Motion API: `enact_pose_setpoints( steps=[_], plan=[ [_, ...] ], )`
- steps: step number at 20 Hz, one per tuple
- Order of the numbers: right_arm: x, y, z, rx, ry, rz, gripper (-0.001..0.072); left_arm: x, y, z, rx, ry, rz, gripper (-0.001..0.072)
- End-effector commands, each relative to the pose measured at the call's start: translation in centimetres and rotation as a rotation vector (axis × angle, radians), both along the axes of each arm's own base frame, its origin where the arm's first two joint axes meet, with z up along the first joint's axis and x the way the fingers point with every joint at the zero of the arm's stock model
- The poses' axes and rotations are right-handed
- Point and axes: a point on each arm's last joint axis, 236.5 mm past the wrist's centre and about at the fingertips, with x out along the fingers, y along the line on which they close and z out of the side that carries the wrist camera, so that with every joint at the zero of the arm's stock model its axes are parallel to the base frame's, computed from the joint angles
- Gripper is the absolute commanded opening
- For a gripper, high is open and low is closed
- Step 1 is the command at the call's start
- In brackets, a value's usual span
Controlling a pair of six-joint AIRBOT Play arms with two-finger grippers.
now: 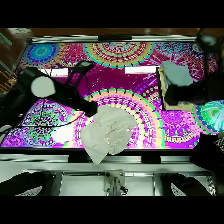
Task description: Fold the shirts.
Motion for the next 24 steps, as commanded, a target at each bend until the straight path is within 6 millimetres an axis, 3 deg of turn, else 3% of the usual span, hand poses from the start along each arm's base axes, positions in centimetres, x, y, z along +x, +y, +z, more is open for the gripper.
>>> enact_pose_setpoints(
  steps=[1,3,4,7,9,15,24],
  plan=[
    [-2.7,0.8,-8.5,0.000,0.204,0.055,0.0687,-3.2,7.9,-1.9,0.049,0.145,0.144,0.0716],
    [-3.4,1.8,-12.1,0.042,0.252,0.056,0.0687,-6.4,10.5,-6.0,0.022,0.226,0.234,0.0716],
    [-3.3,2.6,-13.5,0.075,0.251,0.051,0.0687,-8.0,10.5,-8.1,-0.022,0.272,0.268,0.0716],
    [-2.7,4.3,-16.4,0.142,0.293,0.033,0.0687,-11.1,8.2,-14.1,-0.179,0.386,0.374,0.0716],
    [-2.4,5.2,-18.3,0.170,0.355,0.021,0.0687,-11.3,7.0,-16.7,-0.252,0.414,0.449,0.0716],
    [-2.3,6.7,-23.1,0.203,0.492,0.007,0.0686,-7.9,6.7,-19.2,-0.299,0.358,0.569,0.0716],
    [1.2,9.0,-26.5,0.309,0.447,-0.087,0.0686,-5.8,6.5,-21.9,-0.316,0.367,0.657,0.0695]
  ],
)
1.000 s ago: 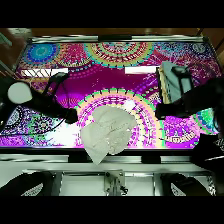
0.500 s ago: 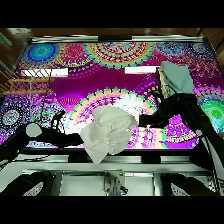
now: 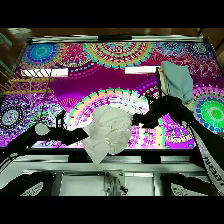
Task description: Fold the shirts.
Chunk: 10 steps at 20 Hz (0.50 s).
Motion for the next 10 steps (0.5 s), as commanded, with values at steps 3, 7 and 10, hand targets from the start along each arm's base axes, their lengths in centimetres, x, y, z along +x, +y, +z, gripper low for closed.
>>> enact_pose_setpoints(
  steps=[3,7,10],
  plan=[
    [2.3,0.9,-1.3,0.033,-0.046,-0.074,0.0685,1.8,0.5,-1.0,0.015,-0.040,0.060,0.0589],
    [2.6,1.7,-2.4,0.063,-0.021,-0.118,0.0676,2.0,0.3,-0.8,0.011,-0.044,0.060,0.0106],
    [2.9,1.5,-2.7,0.057,-0.028,-0.122,0.0191,3.9,-0.2,1.2,0.011,-0.152,-0.017,0.0033]
  ],
)
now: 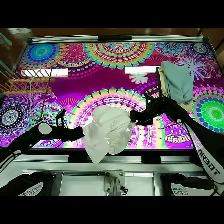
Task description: Fold the shirts.
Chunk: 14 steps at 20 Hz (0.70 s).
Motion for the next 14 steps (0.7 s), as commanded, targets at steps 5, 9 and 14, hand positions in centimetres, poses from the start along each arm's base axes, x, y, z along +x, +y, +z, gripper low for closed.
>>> enact_pose_setpoints(
  steps=[5,9,14],
  plan=[
    [2.2,-1.4,3.7,-0.068,-0.133,0.085,0.0082,8.0,-1.5,11.6,-0.019,-0.383,-0.089,0.0031],
    [6.3,-4.7,18.0,-0.232,-0.546,0.217,0.0082,11.4,-0.7,27.3,0.062,-0.774,-0.157,0.0030],
    [3.6,-5.7,47.2,-0.169,-1.323,0.089,0.0082,5.5,2.6,55.9,0.062,-1.417,-0.059,0.0031]
  ],
)
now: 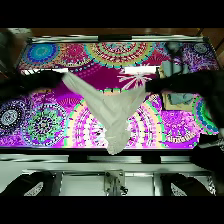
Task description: Fold the shirts.
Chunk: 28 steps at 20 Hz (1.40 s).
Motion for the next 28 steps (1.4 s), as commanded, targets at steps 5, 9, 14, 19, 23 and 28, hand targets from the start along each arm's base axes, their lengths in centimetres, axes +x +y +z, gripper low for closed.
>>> enact_pose_setpoints(
  steps=[5,9,14,19,23,28],
  plan=[
    [-14.9,-3.7,31.4,0.252,-0.848,-0.021,0.0081,-17.7,6.5,29.9,-0.143,-0.748,0.081,0.0030],
    [-17.2,-4.1,31.6,0.254,-0.842,-0.015,0.0082,-18.4,8.8,29.5,-0.046,-0.752,0.174,0.0030],
    [-11.8,-3.9,27.0,0.143,-0.691,-0.043,0.0082,-12.5,10.5,20.3,0.168,-0.424,0.266,0.0031],
    [-2.0,-2.3,27.8,0.222,-0.802,-0.091,0.0082,-7.3,9.0,9.0,0.305,-0.137,0.212,0.0032],
    [7.0,-1.9,27.9,0.422,-0.959,-0.185,0.0082,-4.8,8.3,-1.9,0.395,0.100,0.169,0.0032],
    [17.1,3.3,6.1,0.421,-0.332,-0.192,0.0082,-5.4,8.3,-17.5,0.417,0.463,0.165,0.0032]
  ],
)
